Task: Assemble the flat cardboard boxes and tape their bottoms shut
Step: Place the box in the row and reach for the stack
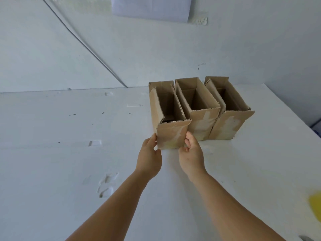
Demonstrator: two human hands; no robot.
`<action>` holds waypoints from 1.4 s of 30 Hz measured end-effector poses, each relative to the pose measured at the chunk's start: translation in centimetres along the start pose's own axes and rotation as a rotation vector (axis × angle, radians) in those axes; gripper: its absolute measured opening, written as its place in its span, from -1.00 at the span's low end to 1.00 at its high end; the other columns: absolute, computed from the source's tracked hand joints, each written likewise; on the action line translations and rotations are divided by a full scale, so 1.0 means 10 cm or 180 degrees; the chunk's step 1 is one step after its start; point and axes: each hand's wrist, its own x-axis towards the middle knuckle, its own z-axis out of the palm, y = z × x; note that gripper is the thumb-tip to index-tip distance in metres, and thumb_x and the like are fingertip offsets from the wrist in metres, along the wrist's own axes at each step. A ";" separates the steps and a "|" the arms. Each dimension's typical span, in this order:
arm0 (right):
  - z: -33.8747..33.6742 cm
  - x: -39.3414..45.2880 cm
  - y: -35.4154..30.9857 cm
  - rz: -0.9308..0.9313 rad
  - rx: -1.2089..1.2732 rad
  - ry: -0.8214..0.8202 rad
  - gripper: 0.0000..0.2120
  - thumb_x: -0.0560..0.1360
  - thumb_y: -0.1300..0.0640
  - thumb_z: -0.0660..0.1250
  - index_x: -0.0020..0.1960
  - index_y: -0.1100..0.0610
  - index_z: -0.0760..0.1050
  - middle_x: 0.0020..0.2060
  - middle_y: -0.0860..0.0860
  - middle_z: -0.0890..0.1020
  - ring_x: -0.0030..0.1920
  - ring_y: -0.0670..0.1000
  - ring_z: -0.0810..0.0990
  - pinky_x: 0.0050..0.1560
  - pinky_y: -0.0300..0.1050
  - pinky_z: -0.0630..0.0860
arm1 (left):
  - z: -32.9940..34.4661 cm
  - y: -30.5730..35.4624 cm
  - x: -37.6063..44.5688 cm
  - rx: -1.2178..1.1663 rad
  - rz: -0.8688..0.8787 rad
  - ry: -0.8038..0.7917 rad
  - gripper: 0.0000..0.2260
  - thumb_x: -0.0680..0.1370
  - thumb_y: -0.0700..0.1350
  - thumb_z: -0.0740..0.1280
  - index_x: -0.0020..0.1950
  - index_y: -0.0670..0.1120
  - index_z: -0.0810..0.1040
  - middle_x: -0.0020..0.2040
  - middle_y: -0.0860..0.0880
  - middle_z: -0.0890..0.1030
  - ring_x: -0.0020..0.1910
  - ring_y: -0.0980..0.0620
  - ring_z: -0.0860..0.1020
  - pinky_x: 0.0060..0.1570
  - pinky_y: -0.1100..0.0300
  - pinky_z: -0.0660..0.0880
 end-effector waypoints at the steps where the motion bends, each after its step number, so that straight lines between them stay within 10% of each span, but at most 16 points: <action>1: 0.00 0.01 0.01 -0.0011 -0.0005 -0.0005 -0.47 0.54 0.30 0.15 0.48 0.02 0.20 0.39 -0.05 0.39 0.39 -0.08 0.36 0.30 -0.24 0.32 | 0.00 0.00 0.01 -0.0002 0.0018 -0.0002 -0.47 0.54 -0.34 0.12 0.48 -0.02 0.27 0.35 0.00 0.39 0.31 0.08 0.40 0.22 0.31 0.31; 10: 0.00 0.04 0.02 0.0003 -0.0225 -0.0278 -0.39 0.52 0.29 0.17 0.51 -0.01 0.12 0.44 -0.09 0.32 0.44 -0.09 0.28 0.42 -0.07 0.30 | -0.05 0.08 -0.03 0.0447 0.0019 -0.0395 -0.41 0.59 -0.30 0.11 0.56 -0.05 -0.05 0.54 0.01 0.12 0.50 0.05 0.14 0.24 0.41 0.06; 17: -0.27 -0.25 0.01 -0.0329 -0.1224 -0.0686 -0.41 0.59 0.18 0.16 0.54 0.02 0.00 0.53 -0.05 0.10 0.51 -0.03 0.11 0.44 -0.14 0.15 | -0.13 0.22 -0.39 0.1390 0.0200 -0.0383 -0.39 0.59 -0.17 0.18 0.56 -0.03 -0.06 0.56 0.04 0.05 0.42 -0.04 0.30 0.29 0.14 0.31; 24: -0.56 -0.70 0.12 -0.1117 -0.2376 -0.1161 -0.39 0.59 0.11 0.15 0.55 0.11 -0.06 0.54 -0.01 0.05 0.54 0.00 -0.02 0.50 -0.12 0.03 | -0.13 0.29 -1.00 0.2595 0.0297 -0.0377 -0.43 0.63 -0.08 0.12 0.56 -0.08 -0.10 0.57 -0.02 -0.03 0.54 0.02 -0.06 0.47 0.13 -0.05; 42: -0.41 -2.02 0.11 -0.2134 -0.2706 -0.2323 -0.41 0.56 0.08 0.13 0.53 0.13 0.01 0.51 -0.01 0.11 0.52 0.01 0.04 0.49 -0.09 0.07 | -0.55 0.01 -2.96 0.2520 -0.0779 0.0421 -0.44 0.62 -0.01 0.13 0.56 -0.04 -0.03 0.56 -0.01 0.06 0.53 0.03 0.04 0.46 0.16 -0.01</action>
